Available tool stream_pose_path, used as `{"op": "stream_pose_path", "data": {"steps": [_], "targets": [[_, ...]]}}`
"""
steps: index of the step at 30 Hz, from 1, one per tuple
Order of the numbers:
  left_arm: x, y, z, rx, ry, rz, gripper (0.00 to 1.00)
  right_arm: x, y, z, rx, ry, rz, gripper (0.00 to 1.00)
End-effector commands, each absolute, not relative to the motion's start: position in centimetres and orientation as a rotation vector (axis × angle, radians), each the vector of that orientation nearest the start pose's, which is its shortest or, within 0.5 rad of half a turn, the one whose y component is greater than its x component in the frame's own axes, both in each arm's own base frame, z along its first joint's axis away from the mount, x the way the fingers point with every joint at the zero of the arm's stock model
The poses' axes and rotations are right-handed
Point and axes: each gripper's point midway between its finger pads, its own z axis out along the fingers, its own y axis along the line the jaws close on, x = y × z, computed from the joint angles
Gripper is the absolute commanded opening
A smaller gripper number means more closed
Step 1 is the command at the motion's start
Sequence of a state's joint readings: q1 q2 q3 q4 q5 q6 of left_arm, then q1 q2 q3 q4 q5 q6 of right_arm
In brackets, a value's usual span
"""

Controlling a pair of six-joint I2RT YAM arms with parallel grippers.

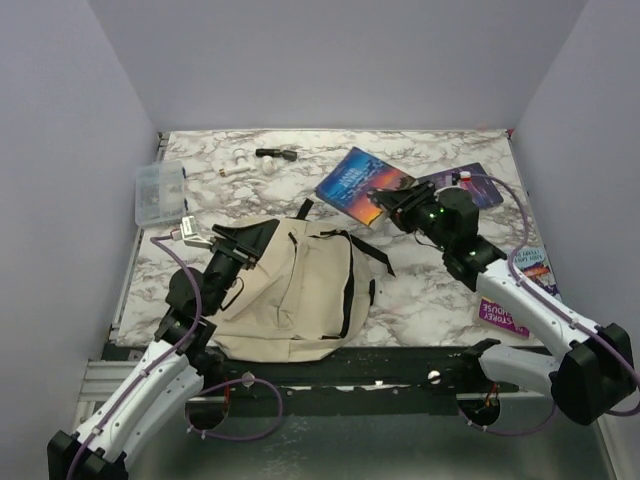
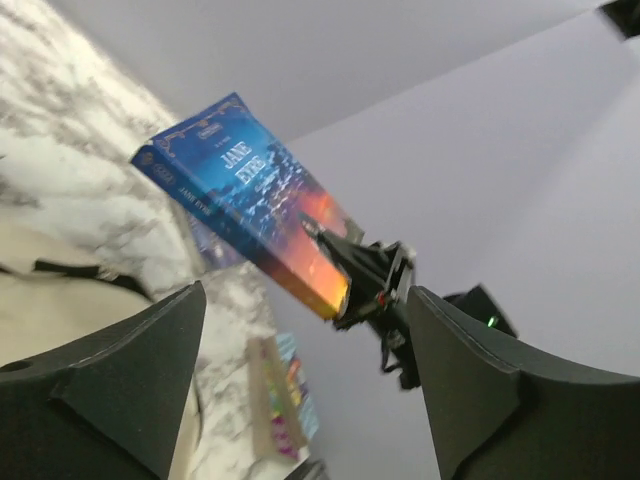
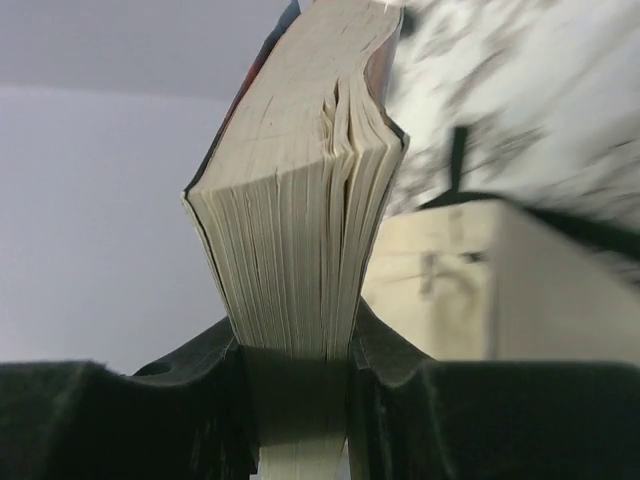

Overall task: Pack the student bag
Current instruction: Pick up the book from the center of the board, then place the book in the student bag.

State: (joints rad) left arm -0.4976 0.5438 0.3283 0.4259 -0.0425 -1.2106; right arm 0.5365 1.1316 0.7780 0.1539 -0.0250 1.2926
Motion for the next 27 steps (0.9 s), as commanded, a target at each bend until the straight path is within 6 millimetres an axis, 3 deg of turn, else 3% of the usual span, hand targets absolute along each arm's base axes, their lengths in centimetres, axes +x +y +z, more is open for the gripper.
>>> {"op": "stream_pose_path", "data": {"steps": [1,5,10,15,21,24,27], "targets": [[21.9,-18.1,22.4,-0.43,1.774,-1.24,0.85,32.1,19.1,27.8,0.484,1.888,1.051,0.01],[20.2,-20.6,20.4,-0.313,1.965,-1.295,0.89,30.5,15.2,27.2,0.341,1.949,0.756,0.0],[18.5,-25.7,18.7,-0.057,2.159,-1.234,0.91,28.0,12.3,28.7,0.224,1.985,0.561,0.01],[18.1,-29.1,16.5,0.192,2.368,-0.986,0.89,24.7,12.6,29.9,0.065,2.042,0.587,0.01],[18.7,-30.1,14.5,0.252,2.466,-0.802,0.74,21.6,13.1,30.6,-0.035,2.08,0.655,0.01],[18.5,-30.3,13.0,0.25,2.527,-0.77,0.61,20.7,13.7,31.2,-0.077,2.076,0.708,0.01],[18.0,-30.7,11.9,0.24,2.576,-0.763,0.58,20.2,13.9,31.4,-0.099,2.081,0.725,0.01]]}}
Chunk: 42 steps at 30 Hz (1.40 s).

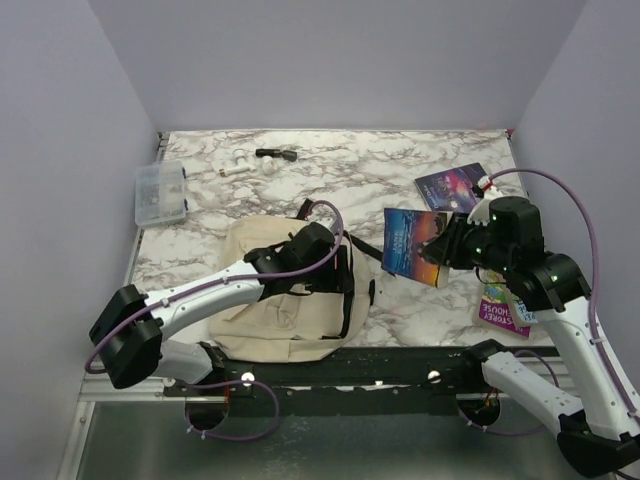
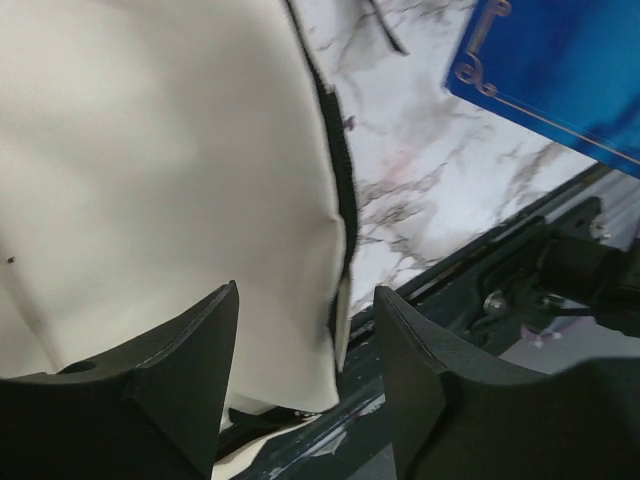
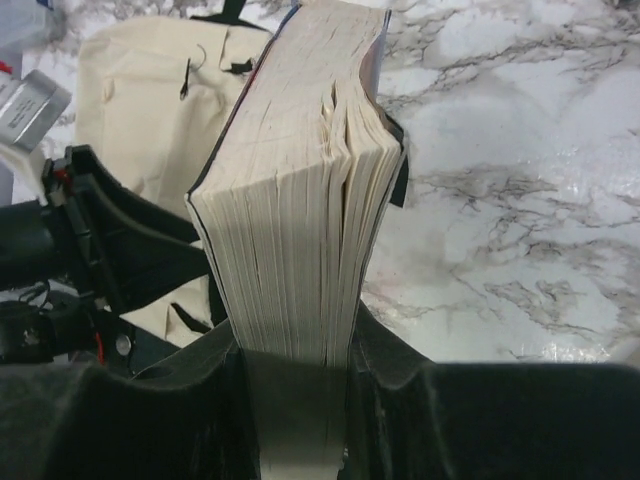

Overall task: Pack the student bag
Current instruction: Place the book in the student bag.

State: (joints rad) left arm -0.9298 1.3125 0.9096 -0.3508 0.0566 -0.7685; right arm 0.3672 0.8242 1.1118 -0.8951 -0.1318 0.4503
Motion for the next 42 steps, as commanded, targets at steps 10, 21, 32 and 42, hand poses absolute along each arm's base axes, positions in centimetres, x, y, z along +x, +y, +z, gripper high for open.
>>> {"op": "stream_pose_path", "data": {"steps": [10,21,32,42], "targets": [[19.9,-29.0,12.2,0.172,2.521,-0.577,0.08,17.2,15.9,30.9,-0.182,2.211,0.897,0.01],[21.1,-26.8,18.0,0.099,2.229,-0.62,0.0,15.1,20.9,29.7,0.079,2.253,1.481,0.01],[20.1,-27.3,20.4,0.165,2.116,-0.753,0.0,20.4,21.8,22.2,0.307,2.311,1.405,0.01],[20.7,-27.2,22.5,0.178,2.034,-0.764,0.0,23.5,22.7,26.5,0.205,2.268,1.367,0.01]]}}
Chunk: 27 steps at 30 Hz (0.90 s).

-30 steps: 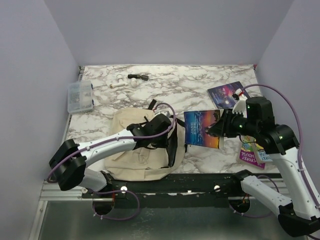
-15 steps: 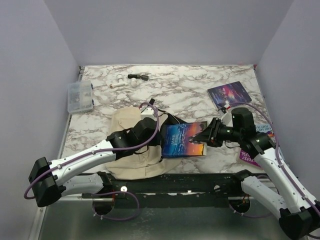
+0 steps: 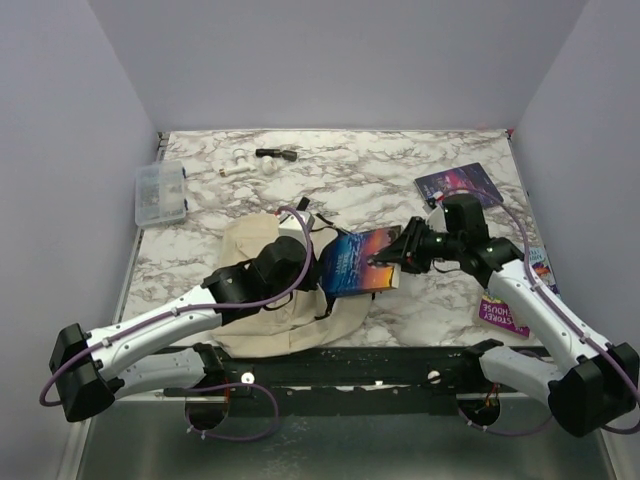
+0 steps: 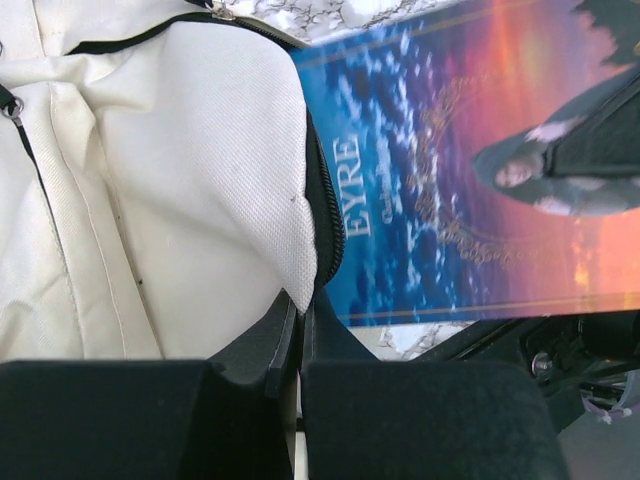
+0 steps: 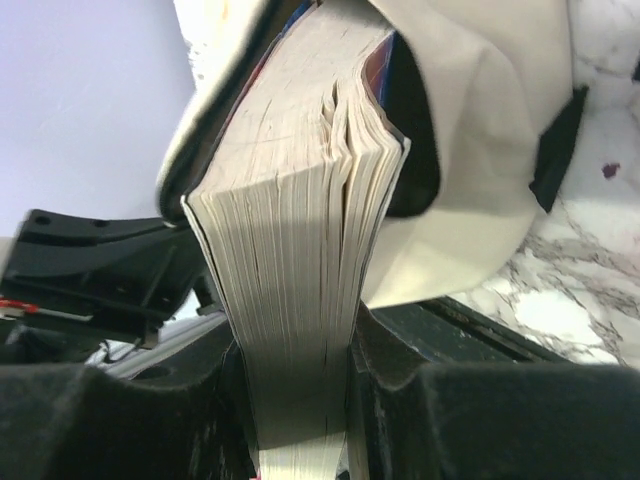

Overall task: Pack the student bag
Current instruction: Place the book in the student bag.

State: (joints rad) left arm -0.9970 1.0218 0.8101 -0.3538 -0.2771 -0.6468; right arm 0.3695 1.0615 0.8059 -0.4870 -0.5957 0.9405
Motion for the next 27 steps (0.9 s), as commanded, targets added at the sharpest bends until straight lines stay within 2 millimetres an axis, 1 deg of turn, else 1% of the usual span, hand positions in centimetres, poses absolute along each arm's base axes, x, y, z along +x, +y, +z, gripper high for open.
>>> {"op": "stream_pose_path", "data": {"steps": [1,3,6,8,10,12,15,17,20,23,25,26,27], "targets": [[20.8,-27.2,23.0,0.163,2.014,-0.779,0.0,23.7,22.9,26.5,0.206,2.269,1.379,0.01],[21.1,-27.4,24.4,0.142,1.961,-0.812,0.0,23.4,23.7,25.4,0.199,2.302,1.443,0.01],[21.6,-28.0,26.4,0.16,1.904,-0.823,0.0,22.3,25.1,22.9,0.209,2.343,1.531,0.01],[21.9,-28.4,27.5,0.181,1.884,-0.825,0.0,21.1,26.5,21.3,0.189,2.384,1.571,0.01],[21.8,-29.1,28.4,0.205,1.871,-0.853,0.0,20.1,28.1,20.6,0.153,2.393,1.658,0.01],[21.5,-30.0,29.1,0.24,1.863,-0.895,0.0,20.1,29.4,20.9,0.12,2.331,1.754,0.01],[20.8,-31.2,30.0,0.293,1.862,-0.965,0.0,20.5,30.5,21.2,0.117,2.266,1.878,0.01],[20.3,-31.9,30.7,0.328,1.862,-1.01,0.0,20.6,31.3,22.0,0.096,2.215,1.942,0.01],[19.8,-32.6,30.8,0.386,1.882,-1.034,0.0,20.9,32.4,23.3,0.084,2.124,1.987,0.01],[19.9,-32.8,30.4,0.411,1.889,-1.018,0.0,21.2,33.2,24.7,0.087,2.034,2.043,0.01],[20.1,-32.9,30.1,0.43,1.893,-0.998,0.0,21.4,34.0,24.7,0.095,1.998,2.069,0.0],[20.2,-32.9,29.9,0.445,1.894,-0.989,0.0,21.6,34.4,24.3,0.094,1.998,2.063,0.01],[20.2,-33.0,29.5,0.461,1.902,-0.978,0.0,21.9,34.9,23.1,0.091,2.031,2.048,0.01]]}}
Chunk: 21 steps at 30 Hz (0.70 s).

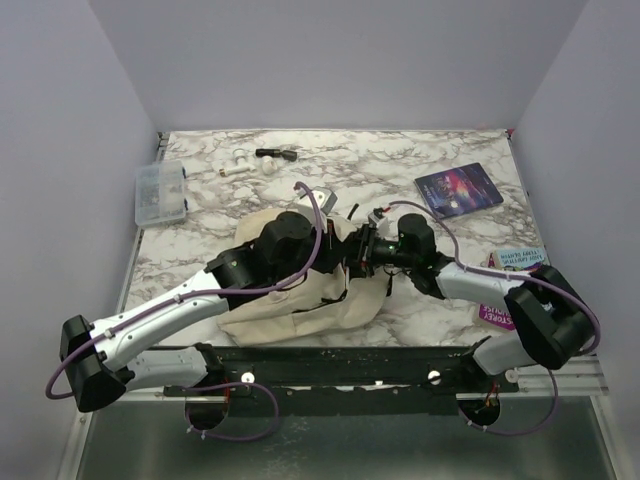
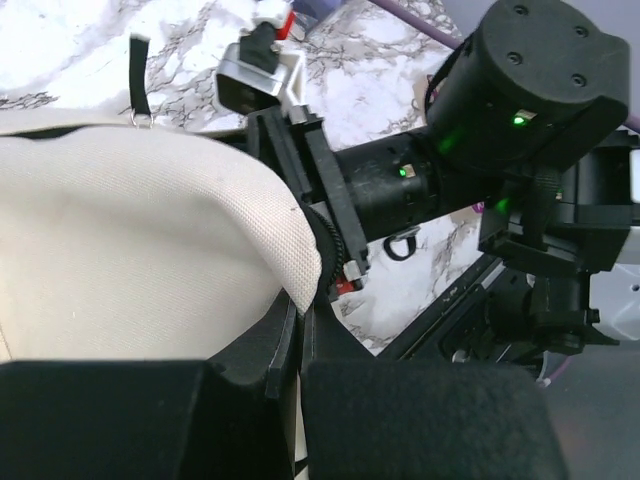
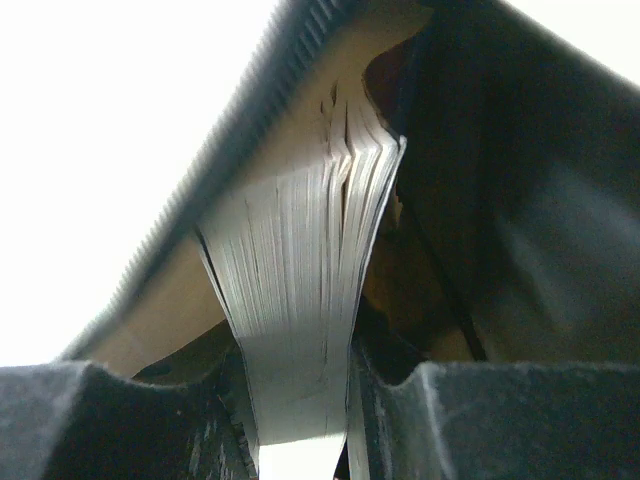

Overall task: Pack the student bag
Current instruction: Place the book in the student bag.

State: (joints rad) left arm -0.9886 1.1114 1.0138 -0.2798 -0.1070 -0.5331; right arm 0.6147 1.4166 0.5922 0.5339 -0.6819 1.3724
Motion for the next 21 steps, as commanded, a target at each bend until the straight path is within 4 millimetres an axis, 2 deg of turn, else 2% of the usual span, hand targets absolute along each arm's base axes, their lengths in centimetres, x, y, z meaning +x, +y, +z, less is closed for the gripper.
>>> {"op": "stream_pose_path", "data": {"steps": [1,5,7,10,12,14,16,18,21], "targets": [[20.5,-32.9,29.1,0.463,1.917,-0.95,0.0,22.1,35.4,22.1,0.071,2.055,2.038,0.01],[22.1,-31.3,25.9,0.431,2.01,-0.786,0.0,22.3,36.2,16.9,0.054,2.145,2.028,0.01],[23.2,-29.1,23.6,0.332,2.094,-0.637,0.0,21.8,36.0,15.2,0.038,2.165,2.029,0.01],[23.6,-25.5,20.1,0.206,2.231,-0.457,0.0,21.9,35.2,12.5,0.055,2.217,1.896,0.0],[23.2,-25.1,19.3,0.221,2.233,-0.465,0.0,22.1,34.7,11.4,0.048,2.251,1.797,0.01],[22.7,-26.0,19.7,0.296,2.173,-0.557,0.0,22.6,34.6,10.9,0.034,2.27,1.738,0.01],[22.2,-27.3,21.9,0.388,2.056,-0.674,0.0,23.0,35.3,11.4,-0.003,2.263,1.752,0.01],[22.5,-27.8,24.8,0.477,1.946,-0.685,0.0,23.6,36.2,12.8,-0.023,2.23,1.774,0.01],[23.7,-27.8,29.3,0.583,1.827,-0.599,0.0,24.6,37.6,15.8,-0.08,2.194,1.718,0.01]]}}
